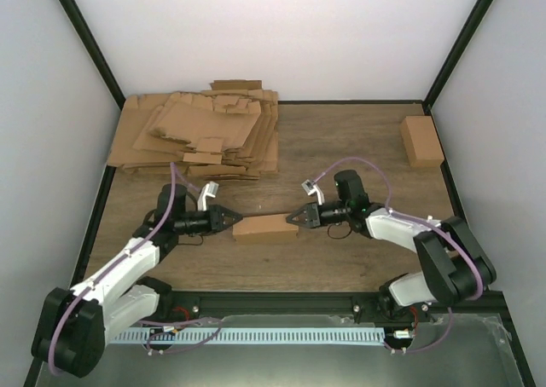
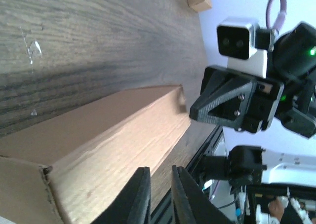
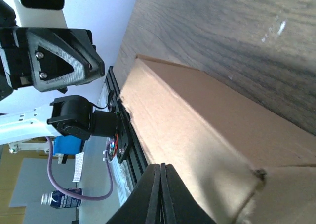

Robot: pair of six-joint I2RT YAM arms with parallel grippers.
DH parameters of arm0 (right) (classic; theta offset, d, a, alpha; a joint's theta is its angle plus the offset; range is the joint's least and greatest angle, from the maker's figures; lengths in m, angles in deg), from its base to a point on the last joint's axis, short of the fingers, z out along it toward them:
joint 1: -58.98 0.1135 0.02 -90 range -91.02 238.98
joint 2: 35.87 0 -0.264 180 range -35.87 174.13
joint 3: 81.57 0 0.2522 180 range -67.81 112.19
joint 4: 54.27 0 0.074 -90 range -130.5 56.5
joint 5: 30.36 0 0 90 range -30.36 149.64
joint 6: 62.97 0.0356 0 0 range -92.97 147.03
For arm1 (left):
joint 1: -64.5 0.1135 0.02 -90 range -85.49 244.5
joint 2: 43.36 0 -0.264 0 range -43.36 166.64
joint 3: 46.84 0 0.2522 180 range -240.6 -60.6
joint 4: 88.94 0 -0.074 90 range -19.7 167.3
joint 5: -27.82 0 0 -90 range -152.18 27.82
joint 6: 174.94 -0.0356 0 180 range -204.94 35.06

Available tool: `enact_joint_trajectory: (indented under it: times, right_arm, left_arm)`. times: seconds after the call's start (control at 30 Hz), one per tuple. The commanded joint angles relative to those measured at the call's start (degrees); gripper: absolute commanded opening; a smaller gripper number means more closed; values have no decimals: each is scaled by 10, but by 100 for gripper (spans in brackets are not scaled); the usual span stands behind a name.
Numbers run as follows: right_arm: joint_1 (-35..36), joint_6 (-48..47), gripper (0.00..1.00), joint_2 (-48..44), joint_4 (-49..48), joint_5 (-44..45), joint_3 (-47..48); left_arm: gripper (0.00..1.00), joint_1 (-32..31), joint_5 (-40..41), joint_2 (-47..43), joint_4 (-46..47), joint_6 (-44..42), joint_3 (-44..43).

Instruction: Fold the paper box

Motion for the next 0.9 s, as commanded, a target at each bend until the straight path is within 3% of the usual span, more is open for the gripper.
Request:
enact_joint_trajectory:
  times: [0.0, 0.07, 0.1, 0.23, 0.33, 0.37, 0.53, 0.7, 0.87]
  right_arm:
    - [2, -32, 4, -61, 95, 38, 49]
    - [2, -38, 11, -83, 133, 62, 62]
    - [2, -40, 20, -94, 155, 78, 69]
    - [1, -19, 63, -130, 240, 167, 90]
    - [1, 24, 94, -169, 279, 224, 84]
    - [2, 42, 99, -180, 286, 234, 80]
    - [0, 148, 100, -206, 298, 278, 60]
    - [0, 158, 100, -226, 276, 288, 43]
    - [1, 151, 100, -231, 282, 299, 42]
  left_arm:
    - [20, -1, 44, -28, -132, -22, -62]
    - [32, -1, 60, -34, -172, -23, -83]
    - [39, -1, 73, -36, -198, -23, -97]
    - [78, -1, 113, -39, -265, 8, -132]
    - [96, -1, 117, -51, -263, 74, -124]
    - [99, -1, 121, -55, -260, 104, -116]
    - [100, -1, 119, -52, -228, 245, -66]
    - [100, -4, 123, -51, -201, 324, -47]
    - [100, -15, 175, -53, -289, 392, -93]
